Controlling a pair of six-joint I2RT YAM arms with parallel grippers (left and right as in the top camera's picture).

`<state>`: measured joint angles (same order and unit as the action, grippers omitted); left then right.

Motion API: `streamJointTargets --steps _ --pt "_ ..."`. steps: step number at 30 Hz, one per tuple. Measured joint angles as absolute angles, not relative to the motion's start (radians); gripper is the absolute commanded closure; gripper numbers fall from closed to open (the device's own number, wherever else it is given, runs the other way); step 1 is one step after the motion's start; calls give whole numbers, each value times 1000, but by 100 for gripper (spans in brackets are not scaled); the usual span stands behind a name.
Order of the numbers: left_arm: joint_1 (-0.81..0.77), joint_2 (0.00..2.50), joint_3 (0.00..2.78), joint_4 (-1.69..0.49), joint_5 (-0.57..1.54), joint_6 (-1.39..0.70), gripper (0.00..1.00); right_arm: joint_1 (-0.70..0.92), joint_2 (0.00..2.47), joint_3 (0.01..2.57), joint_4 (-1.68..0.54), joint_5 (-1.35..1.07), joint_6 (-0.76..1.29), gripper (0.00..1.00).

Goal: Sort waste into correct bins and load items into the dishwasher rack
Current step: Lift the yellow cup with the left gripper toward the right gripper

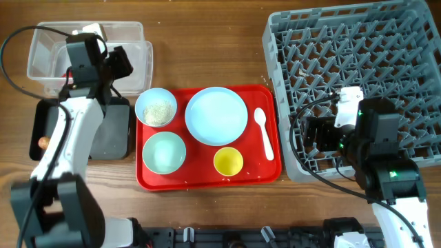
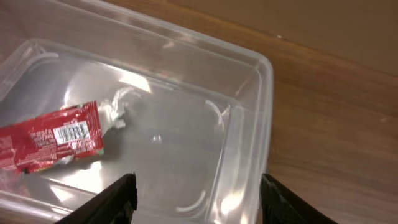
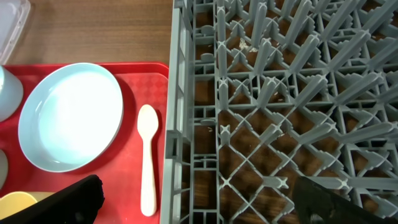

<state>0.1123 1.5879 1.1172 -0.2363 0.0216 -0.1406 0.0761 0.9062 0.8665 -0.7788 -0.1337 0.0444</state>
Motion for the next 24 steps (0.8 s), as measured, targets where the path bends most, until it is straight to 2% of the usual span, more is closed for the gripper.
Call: streamJointTargets --steps 6,9,14,19,24 --pt "69 1407 1121 -704 187 -141 34 76 906 867 -778 -134 44 0" --pt "27 1406 1119 -844 224 -141 37 76 906 867 -765 -157 44 0" --pt "-104 1406 1119 -933 289 -141 37 76 906 867 -757 -206 45 0" --pt "-331 1408 1119 -947 309 -149 41 76 906 867 -766 -210 45 0" --pt "-537 1477 1119 -962 261 -265 44 76 906 867 -773 -211 45 0"
